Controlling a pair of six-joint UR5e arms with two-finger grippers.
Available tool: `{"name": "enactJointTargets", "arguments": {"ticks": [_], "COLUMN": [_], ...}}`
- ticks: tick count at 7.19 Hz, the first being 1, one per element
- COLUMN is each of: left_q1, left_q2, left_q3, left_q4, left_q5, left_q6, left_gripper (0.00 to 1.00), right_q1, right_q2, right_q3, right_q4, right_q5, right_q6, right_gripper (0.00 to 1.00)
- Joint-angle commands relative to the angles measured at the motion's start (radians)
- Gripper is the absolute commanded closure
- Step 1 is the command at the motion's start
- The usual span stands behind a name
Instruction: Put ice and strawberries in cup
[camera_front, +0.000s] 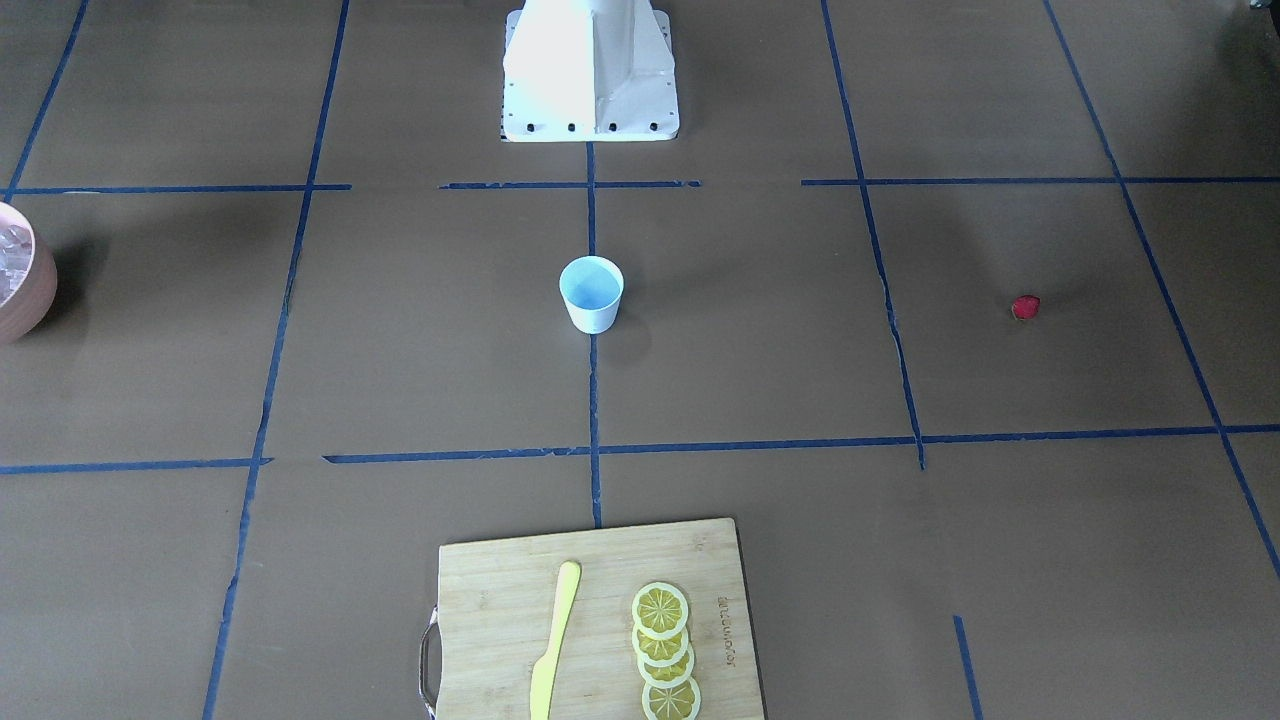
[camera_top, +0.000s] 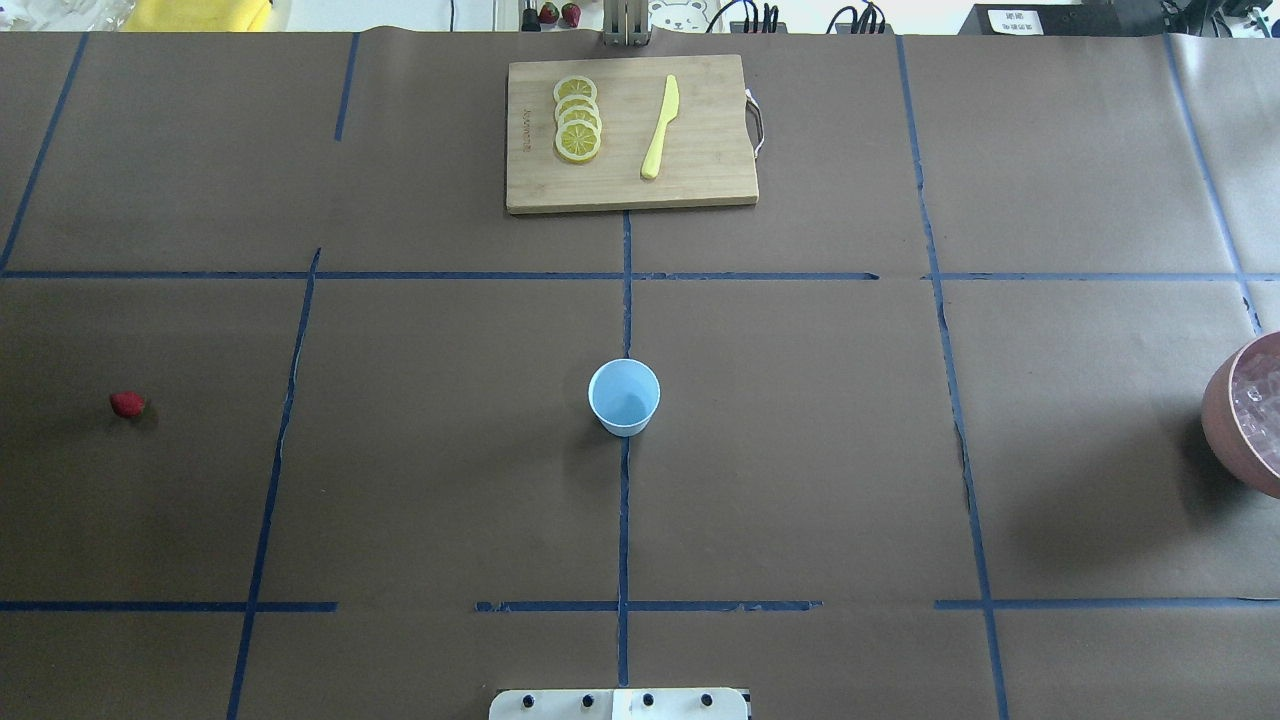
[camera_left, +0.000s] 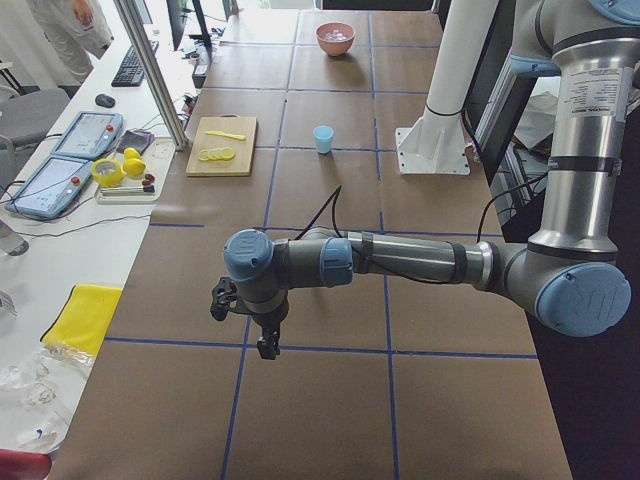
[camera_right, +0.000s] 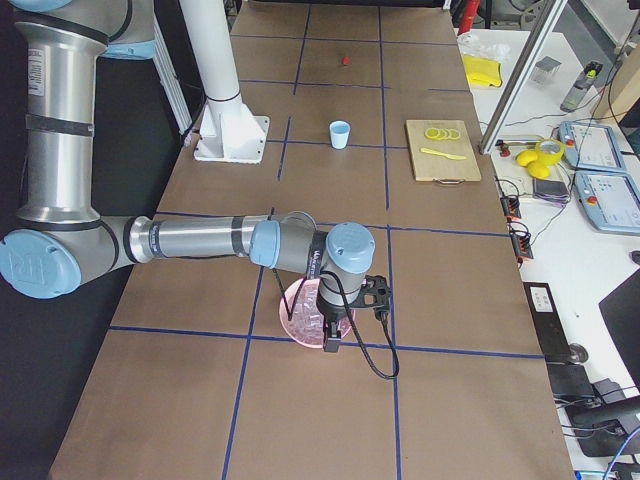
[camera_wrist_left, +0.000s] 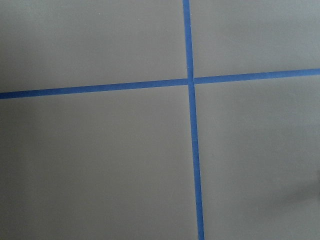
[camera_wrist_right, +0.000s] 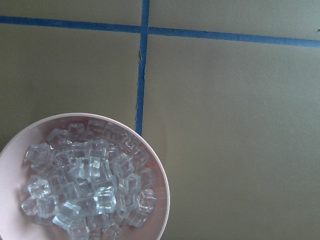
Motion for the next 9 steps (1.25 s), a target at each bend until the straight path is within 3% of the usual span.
{"name": "enactJointTargets", "arguments": {"ticks": [1,9], "left_q1": [-0.001,0.000], "left_q2": [0.002,0.020], "left_q3": [0.004,0.001], "left_q4": [0.006,-0.002], "left_q5": [-0.002,0.009], "left_q6": [0.005,-0.001], "left_gripper": [0.00,0.00], "right_q1": [0.000,0.000], "right_q2": [-0.002,-0.008], "right_q3": [0.001,0.001], "right_q4": [0.004,0.002], "right_q5": [0.001,0.004], "right_q6": [0.001,0.003], "right_gripper": [0.00,0.00]}}
